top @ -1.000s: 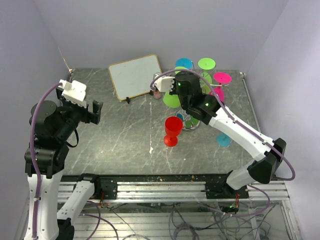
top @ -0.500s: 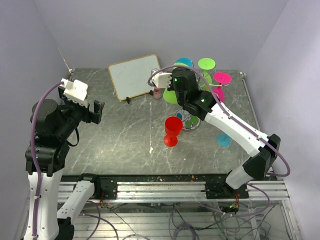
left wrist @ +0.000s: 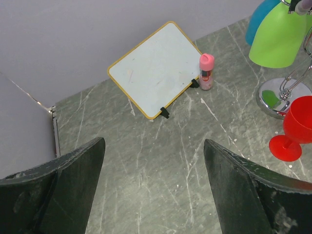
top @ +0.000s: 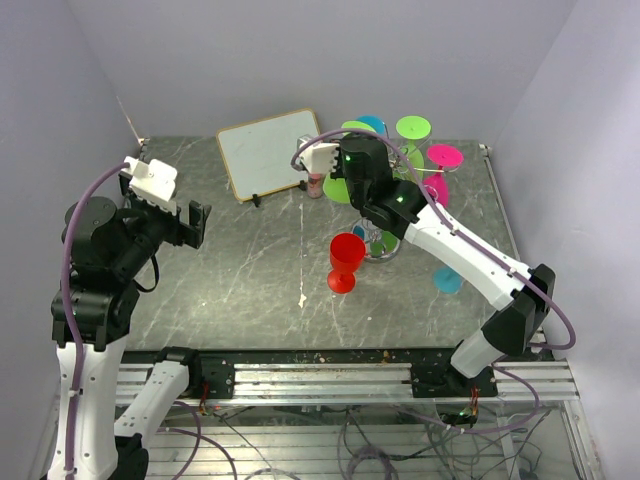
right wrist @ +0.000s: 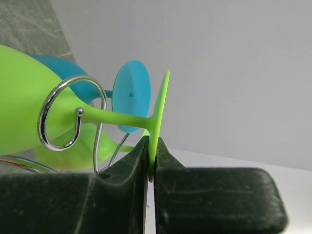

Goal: Place the wine glass upside down on the wine glass rack

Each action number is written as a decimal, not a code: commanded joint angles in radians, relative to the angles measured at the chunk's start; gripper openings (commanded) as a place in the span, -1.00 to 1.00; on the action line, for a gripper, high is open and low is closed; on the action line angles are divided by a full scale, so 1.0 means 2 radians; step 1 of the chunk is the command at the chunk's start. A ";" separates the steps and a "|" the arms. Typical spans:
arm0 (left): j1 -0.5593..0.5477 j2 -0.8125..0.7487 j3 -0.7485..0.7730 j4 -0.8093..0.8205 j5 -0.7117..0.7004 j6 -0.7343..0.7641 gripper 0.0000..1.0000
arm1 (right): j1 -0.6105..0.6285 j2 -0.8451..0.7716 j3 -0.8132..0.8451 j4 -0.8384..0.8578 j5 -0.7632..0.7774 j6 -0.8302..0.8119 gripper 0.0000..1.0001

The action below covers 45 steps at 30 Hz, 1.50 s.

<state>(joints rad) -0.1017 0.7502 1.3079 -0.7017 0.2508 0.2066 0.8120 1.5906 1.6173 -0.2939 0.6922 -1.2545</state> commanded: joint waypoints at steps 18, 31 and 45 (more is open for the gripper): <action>0.005 -0.005 -0.005 0.014 0.022 0.009 0.83 | 0.025 0.009 -0.008 0.044 -0.007 -0.017 -0.89; 0.005 -0.008 -0.007 0.015 0.027 0.013 0.83 | 0.041 -0.014 -0.007 -0.002 -0.018 0.016 -0.88; 0.005 -0.008 -0.015 0.018 0.032 0.014 0.81 | 0.041 -0.035 -0.019 -0.030 -0.026 0.041 -0.81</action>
<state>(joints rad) -0.1017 0.7425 1.2915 -0.7010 0.2859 0.2287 0.8841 1.5562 1.5890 -0.3408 0.6559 -1.1973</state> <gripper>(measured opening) 0.910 0.092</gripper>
